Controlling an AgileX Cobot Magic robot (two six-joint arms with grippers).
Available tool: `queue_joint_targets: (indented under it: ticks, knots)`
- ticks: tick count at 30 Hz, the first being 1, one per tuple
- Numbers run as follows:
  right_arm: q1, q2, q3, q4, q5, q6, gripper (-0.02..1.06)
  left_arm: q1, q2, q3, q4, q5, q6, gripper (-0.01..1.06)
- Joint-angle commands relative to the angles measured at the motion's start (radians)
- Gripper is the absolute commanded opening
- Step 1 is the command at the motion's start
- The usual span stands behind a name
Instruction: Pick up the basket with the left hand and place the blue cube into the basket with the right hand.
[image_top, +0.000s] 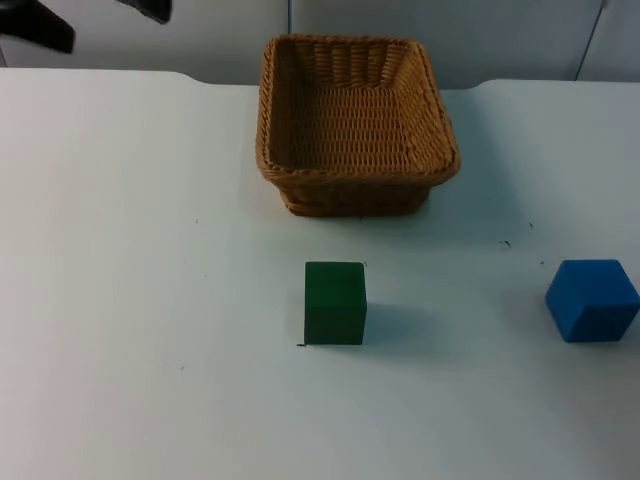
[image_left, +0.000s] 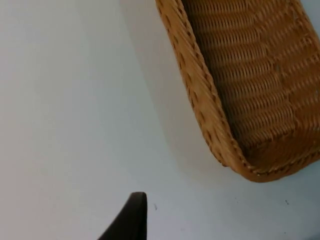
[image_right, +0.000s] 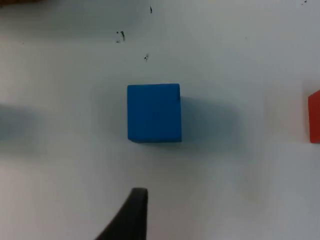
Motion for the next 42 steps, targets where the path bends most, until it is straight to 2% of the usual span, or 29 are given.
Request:
queue_joint_targets:
  ticks: [1, 2, 8, 10, 19, 23, 36, 42]
  knots:
    - [-0.007, 0.016, -0.007, 0.003, -0.014, -0.01, 1.04, -0.043, 0.111, -0.111, -0.014, 0.037, -0.003, 1.05]
    - [-0.007, 0.016, -0.007, 0.003, -0.014, -0.01, 1.04, -0.043, 0.111, -0.111, -0.014, 0.037, -0.003, 1.05]
    - [-0.007, 0.031, -0.007, 0.005, -0.016, -0.01, 1.04, -0.099, 0.284, -0.291, -0.015, 0.056, -0.038, 1.05]
    - [-0.007, 0.031, -0.007, 0.005, -0.016, -0.01, 1.04, -0.113, 0.359, -0.382, -0.012, 0.085, -0.056, 1.05]
    - [-0.007, 0.031, -0.007, 0.007, -0.016, -0.017, 1.04, -0.143, 0.533, -0.584, -0.001, 0.149, -0.134, 1.04]
    - [-0.007, 0.031, -0.007, 0.007, -0.022, -0.017, 1.04, -0.158, 0.587, -0.616, 0.011, 0.163, -0.135, 1.04]
    - [-0.007, 0.031, -0.007, 0.01, -0.027, -0.017, 1.04, -0.183, 0.665, -0.615, 0.016, 0.129, -0.135, 1.04]
    - [-0.007, 0.031, -0.007, 0.009, -0.029, -0.017, 1.04, -0.191, 0.665, -0.615, 0.016, 0.108, -0.135, 0.95]
